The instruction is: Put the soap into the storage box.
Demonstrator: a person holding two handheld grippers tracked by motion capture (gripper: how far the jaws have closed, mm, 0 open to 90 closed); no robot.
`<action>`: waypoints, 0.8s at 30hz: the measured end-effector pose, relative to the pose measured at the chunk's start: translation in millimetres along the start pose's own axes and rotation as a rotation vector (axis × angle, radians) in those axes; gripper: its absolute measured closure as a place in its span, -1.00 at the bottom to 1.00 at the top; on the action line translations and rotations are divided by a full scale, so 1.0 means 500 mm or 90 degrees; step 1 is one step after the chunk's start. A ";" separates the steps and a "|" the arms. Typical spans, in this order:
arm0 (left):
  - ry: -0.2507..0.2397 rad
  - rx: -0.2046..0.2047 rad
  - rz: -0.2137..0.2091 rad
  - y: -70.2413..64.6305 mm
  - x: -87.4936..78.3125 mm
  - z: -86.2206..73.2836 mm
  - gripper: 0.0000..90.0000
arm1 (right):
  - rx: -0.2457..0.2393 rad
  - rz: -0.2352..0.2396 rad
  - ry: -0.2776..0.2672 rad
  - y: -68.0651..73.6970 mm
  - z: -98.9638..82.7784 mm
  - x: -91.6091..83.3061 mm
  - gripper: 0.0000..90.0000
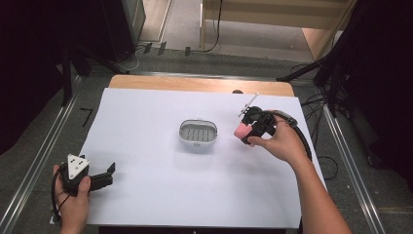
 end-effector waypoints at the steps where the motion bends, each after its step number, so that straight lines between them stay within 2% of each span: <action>1: 0.000 0.000 0.000 0.000 0.000 0.000 -1.00 | -0.026 0.006 -0.008 0.004 0.009 0.000 -0.13; 3: 0.000 0.000 0.000 0.000 0.000 0.000 -1.00 | -0.029 0.009 -0.009 0.006 0.012 0.000 -0.13; 5: 0.000 0.001 0.000 0.000 0.000 0.000 -1.00 | -0.060 0.010 -0.013 0.013 0.025 0.000 -0.13; 10: 0.001 0.001 0.001 -0.001 0.000 0.000 -1.00 | -0.088 0.015 -0.022 0.024 0.043 -0.003 -0.13; 11: 0.001 0.001 0.001 -0.001 0.000 0.000 -1.00 | -0.102 0.017 -0.026 0.026 0.048 -0.004 -0.13; 14: 0.001 0.001 0.001 -0.001 0.000 0.000 -1.00 | -0.113 0.019 -0.031 0.032 0.057 -0.007 -0.13; 15: 0.001 0.001 0.001 -0.001 0.000 0.000 -1.00 | -0.131 0.019 -0.038 0.037 0.067 -0.010 -0.13; 24: 0.000 0.002 -0.001 -0.001 0.000 0.000 -1.00 | -0.158 0.017 -0.058 0.049 0.101 -0.017 -0.13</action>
Point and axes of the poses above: each handheld gripper's, and its own axes: x roughly forward along the jaws, z roughly out of its top, y roughly to its left, the point moved 2 cm from there along x, roughly forward along the jaws
